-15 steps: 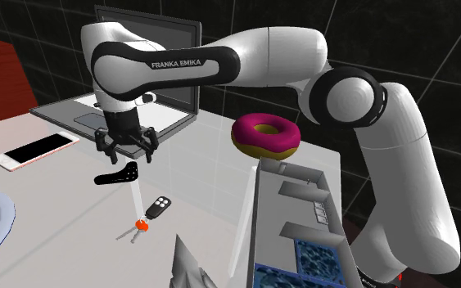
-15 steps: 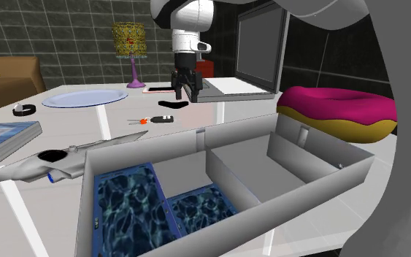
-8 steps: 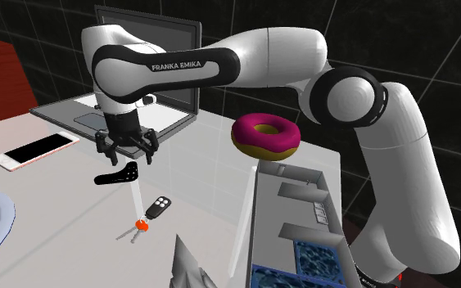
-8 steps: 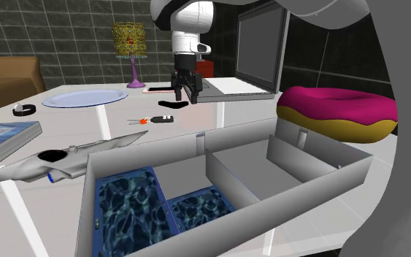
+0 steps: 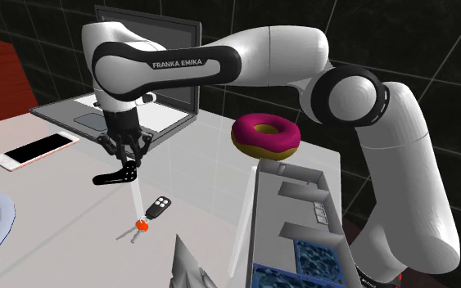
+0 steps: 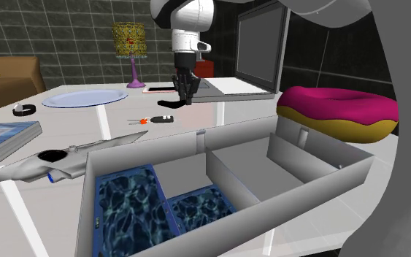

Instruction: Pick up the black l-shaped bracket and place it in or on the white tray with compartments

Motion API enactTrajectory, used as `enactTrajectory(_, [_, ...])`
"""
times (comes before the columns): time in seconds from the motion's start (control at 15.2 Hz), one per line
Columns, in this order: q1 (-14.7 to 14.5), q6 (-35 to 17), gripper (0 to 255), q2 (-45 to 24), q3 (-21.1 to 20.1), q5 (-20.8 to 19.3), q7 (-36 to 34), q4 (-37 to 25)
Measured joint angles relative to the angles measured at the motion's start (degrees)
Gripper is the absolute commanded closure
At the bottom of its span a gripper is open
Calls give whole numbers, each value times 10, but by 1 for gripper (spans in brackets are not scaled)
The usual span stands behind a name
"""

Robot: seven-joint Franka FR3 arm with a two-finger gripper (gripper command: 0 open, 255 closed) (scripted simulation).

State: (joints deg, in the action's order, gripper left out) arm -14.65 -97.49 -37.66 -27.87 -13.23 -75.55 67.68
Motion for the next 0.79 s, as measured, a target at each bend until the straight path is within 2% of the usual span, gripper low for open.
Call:
enactTrajectory(0.33, [-2,12,255,-1,1,0,-2,-7])
enactTrajectory(0.79, [-15,70,255,-9,1,-1,0,-72])
